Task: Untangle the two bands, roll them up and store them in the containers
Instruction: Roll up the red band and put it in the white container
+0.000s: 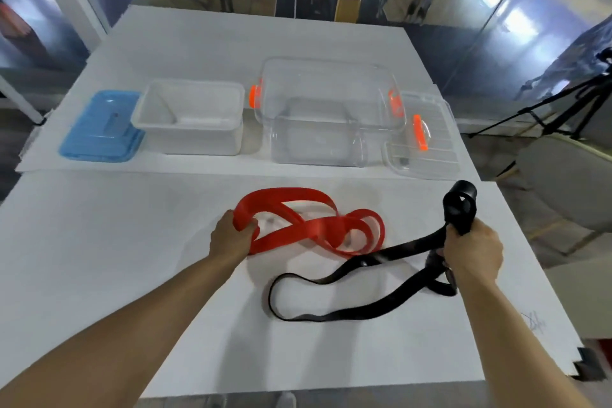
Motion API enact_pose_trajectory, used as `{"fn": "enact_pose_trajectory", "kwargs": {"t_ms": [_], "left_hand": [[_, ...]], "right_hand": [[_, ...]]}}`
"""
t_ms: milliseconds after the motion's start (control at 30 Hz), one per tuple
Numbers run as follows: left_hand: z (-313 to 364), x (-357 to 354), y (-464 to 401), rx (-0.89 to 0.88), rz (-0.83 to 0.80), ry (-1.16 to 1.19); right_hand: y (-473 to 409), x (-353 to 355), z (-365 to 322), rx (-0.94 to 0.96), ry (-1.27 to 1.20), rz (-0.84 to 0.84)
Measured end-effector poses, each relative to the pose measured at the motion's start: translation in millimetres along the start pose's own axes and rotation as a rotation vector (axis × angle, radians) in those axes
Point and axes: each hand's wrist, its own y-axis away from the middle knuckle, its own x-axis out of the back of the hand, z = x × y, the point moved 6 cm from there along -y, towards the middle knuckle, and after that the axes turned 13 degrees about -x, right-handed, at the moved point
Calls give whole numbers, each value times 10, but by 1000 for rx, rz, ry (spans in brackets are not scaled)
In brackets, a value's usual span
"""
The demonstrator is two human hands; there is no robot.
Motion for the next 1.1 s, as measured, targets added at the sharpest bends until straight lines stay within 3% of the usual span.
{"fn": "enact_pose_trajectory", "kwargs": {"t_ms": [167, 400, 567, 700, 767, 933, 1100], "left_hand": [[46, 688, 103, -8, 193, -24], [-23, 1485, 370, -138, 312, -195], [12, 2039, 578, -143, 600, -78], [123, 2421, 692, -166, 704, -54], [122, 2485, 698, -138, 666, -73], [2, 2214, 702, -60, 340, -99], [-136, 2113, 760, -63, 318, -78]], "right_hand": [[141, -49, -392, 55, -78, -35], [560, 171, -1144, 216, -204, -1], [819, 412, -1473, 431, -311, 71], [895, 418, -1604, 478, -262, 74], [920, 288, -1589, 459, -221, 25], [898, -320, -1275, 371, -85, -120], [897, -754, -869, 162, -34, -260]]}}
